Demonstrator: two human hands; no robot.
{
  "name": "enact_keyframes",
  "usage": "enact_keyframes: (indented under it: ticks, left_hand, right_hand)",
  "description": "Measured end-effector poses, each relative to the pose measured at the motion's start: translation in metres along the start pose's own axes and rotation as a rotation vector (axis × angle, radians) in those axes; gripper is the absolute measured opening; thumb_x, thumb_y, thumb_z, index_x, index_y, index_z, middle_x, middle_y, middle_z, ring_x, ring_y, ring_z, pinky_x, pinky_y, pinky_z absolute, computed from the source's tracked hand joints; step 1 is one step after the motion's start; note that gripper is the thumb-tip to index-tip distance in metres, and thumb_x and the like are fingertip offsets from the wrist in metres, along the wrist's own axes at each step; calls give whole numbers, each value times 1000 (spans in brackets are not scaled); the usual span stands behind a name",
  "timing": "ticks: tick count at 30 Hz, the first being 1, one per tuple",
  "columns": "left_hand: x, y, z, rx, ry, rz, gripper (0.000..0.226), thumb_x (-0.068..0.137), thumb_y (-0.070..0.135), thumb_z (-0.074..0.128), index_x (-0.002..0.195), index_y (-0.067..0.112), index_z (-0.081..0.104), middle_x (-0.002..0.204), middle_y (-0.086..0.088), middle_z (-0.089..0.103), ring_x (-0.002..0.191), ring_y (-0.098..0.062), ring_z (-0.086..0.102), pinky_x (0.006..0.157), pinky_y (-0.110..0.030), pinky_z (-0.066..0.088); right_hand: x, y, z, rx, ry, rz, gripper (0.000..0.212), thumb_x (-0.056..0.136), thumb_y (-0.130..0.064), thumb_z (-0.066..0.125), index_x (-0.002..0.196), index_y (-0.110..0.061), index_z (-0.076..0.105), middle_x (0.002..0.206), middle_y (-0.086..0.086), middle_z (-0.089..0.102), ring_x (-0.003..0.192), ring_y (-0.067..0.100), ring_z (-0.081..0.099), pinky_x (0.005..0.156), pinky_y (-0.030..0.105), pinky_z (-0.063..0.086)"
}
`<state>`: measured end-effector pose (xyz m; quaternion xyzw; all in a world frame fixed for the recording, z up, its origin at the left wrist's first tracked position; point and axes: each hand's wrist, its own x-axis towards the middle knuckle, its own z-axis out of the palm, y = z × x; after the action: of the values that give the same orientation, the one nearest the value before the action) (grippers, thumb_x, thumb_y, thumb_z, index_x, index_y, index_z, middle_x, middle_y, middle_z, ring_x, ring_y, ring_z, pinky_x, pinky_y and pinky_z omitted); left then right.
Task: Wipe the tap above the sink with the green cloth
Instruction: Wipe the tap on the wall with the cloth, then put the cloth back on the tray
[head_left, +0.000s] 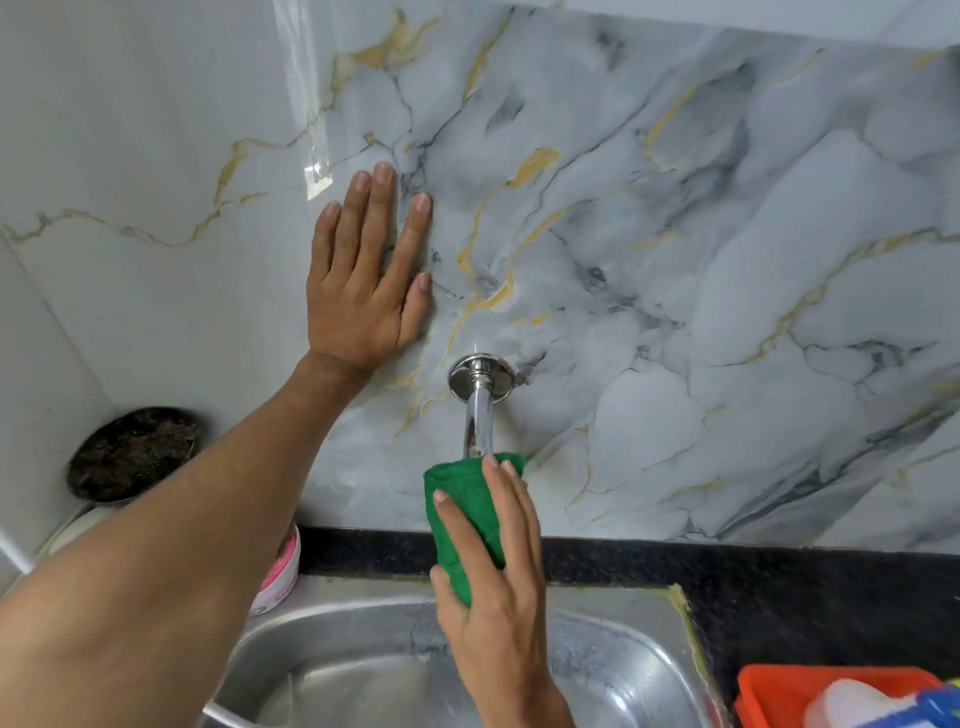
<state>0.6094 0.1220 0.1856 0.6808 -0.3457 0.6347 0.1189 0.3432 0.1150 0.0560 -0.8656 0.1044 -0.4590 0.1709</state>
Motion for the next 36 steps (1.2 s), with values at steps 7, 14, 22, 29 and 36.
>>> enact_keyframes:
  ticks: [7,14,22,29,36]
  left_hand:
    - [1,38,-115,-413,-409,-337,59,109,44,39,157,10,43,165,-20,40,154,-29,37,130,-48,29]
    - [-83,187,-320,-1265,-1065,-1195,58,91,79,46,108,31,73,108,13,78,106,2,70,97,-16,52]
    - [-111,350,-382,-1276,-1366,-1640,35,93,18,77,103,-15,70,86,-21,79,73,-21,70,63,-30,56]
    - [-135,478,-402,-1134,-1336,-1622,14,95,18,75,91,5,76,76,-1,81,75,-18,77,72,-38,65]
    - [-148,531,-397,-897,-1603,-1306,27,99,5,63,123,-7,69,113,-21,75,101,-25,69,99,-48,58]
  right_hand:
    - [-41,-14,-90,1304,-12,1246,65,50,5,67,114,-5,77,113,23,77,89,31,78,72,39,62]
    - [-100,37,-211,1723,-190,1612,87,86,-79,49,128,-6,70,135,28,67,121,46,66,97,59,56]
    - [-152,126,-319,1208,-519,1683,48,80,-34,84,119,-8,76,125,25,74,115,43,71,102,67,52]
    - [-204,215,-379,451,-639,1327,23,90,-41,75,95,-18,78,87,3,84,79,19,81,69,41,69]
    - [-222,256,-390,165,-912,1164,15,85,-17,76,80,-22,63,91,-1,70,90,20,68,81,32,57]
